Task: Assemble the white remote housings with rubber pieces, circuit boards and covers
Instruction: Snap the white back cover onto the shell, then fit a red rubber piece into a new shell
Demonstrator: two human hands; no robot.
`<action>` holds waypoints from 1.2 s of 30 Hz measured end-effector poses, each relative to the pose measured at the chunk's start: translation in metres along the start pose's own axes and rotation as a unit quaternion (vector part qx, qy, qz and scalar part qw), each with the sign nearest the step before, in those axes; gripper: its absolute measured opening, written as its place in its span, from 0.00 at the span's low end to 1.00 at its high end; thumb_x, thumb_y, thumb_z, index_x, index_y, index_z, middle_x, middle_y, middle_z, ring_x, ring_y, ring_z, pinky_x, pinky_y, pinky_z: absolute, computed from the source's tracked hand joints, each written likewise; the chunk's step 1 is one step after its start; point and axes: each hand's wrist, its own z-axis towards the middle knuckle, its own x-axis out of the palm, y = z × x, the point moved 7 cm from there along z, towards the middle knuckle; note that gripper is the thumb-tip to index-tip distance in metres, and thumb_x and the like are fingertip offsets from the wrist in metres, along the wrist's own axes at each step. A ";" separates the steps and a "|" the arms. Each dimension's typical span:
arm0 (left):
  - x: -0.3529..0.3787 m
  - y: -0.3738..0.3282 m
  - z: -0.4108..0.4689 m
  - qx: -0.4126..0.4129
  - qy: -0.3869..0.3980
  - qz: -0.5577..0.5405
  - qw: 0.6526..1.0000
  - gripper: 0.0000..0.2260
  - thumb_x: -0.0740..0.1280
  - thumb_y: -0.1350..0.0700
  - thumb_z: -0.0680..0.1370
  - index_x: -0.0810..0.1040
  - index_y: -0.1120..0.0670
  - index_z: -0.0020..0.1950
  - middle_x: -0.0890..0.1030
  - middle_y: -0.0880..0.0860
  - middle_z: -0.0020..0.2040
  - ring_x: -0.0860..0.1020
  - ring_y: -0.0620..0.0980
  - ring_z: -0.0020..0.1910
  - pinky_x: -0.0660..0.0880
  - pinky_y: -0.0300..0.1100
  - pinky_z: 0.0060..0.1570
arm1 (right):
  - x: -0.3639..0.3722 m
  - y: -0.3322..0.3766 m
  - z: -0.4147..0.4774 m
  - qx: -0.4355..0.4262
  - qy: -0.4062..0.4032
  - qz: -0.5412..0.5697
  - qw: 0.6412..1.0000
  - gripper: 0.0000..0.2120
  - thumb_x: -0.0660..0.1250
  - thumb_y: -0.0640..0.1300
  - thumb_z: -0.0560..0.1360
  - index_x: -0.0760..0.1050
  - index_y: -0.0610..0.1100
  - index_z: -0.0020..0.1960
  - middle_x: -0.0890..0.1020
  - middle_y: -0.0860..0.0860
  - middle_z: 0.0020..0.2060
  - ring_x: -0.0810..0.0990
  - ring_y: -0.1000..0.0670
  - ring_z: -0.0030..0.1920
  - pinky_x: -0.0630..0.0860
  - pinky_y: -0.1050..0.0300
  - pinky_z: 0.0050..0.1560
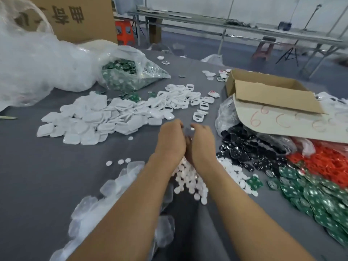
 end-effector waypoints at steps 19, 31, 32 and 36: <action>0.033 -0.008 0.048 -0.131 0.141 -0.420 0.887 0.05 0.70 0.57 0.80 0.80 0.54 0.56 0.87 0.57 0.49 0.85 0.46 0.40 0.82 0.38 0.40 | -0.033 -0.021 0.032 -0.086 0.020 0.077 0.993 0.13 0.65 0.29 0.74 0.73 0.46 0.50 0.68 0.52 0.51 0.72 0.55 0.47 0.68 0.66 0.48; -0.021 -0.025 -0.191 -0.023 0.113 -0.316 0.942 0.11 0.77 0.59 0.74 0.76 0.55 0.39 0.86 0.56 0.39 0.85 0.53 0.39 0.81 0.44 0.39 | -0.097 -0.043 -0.188 0.104 0.119 0.403 0.902 0.07 0.73 0.38 0.76 0.85 0.48 0.45 0.87 0.47 0.37 0.84 0.52 0.37 0.79 0.61 0.36; -0.013 -0.022 -0.212 -0.027 0.103 -0.299 0.948 0.11 0.77 0.59 0.75 0.76 0.55 0.38 0.86 0.55 0.37 0.85 0.53 0.38 0.81 0.44 0.38 | -0.100 -0.052 -0.204 0.109 0.116 0.377 0.912 0.08 0.73 0.37 0.76 0.85 0.50 0.44 0.87 0.48 0.36 0.84 0.52 0.36 0.79 0.60 0.36; 0.020 -0.012 -0.280 -0.074 0.105 -0.326 0.936 0.10 0.77 0.58 0.75 0.77 0.55 0.40 0.85 0.56 0.34 0.83 0.51 0.33 0.80 0.42 0.35 | -0.117 -0.081 -0.253 0.130 0.037 0.312 0.940 0.11 0.75 0.34 0.73 0.86 0.50 0.41 0.85 0.52 0.33 0.81 0.57 0.33 0.77 0.64 0.37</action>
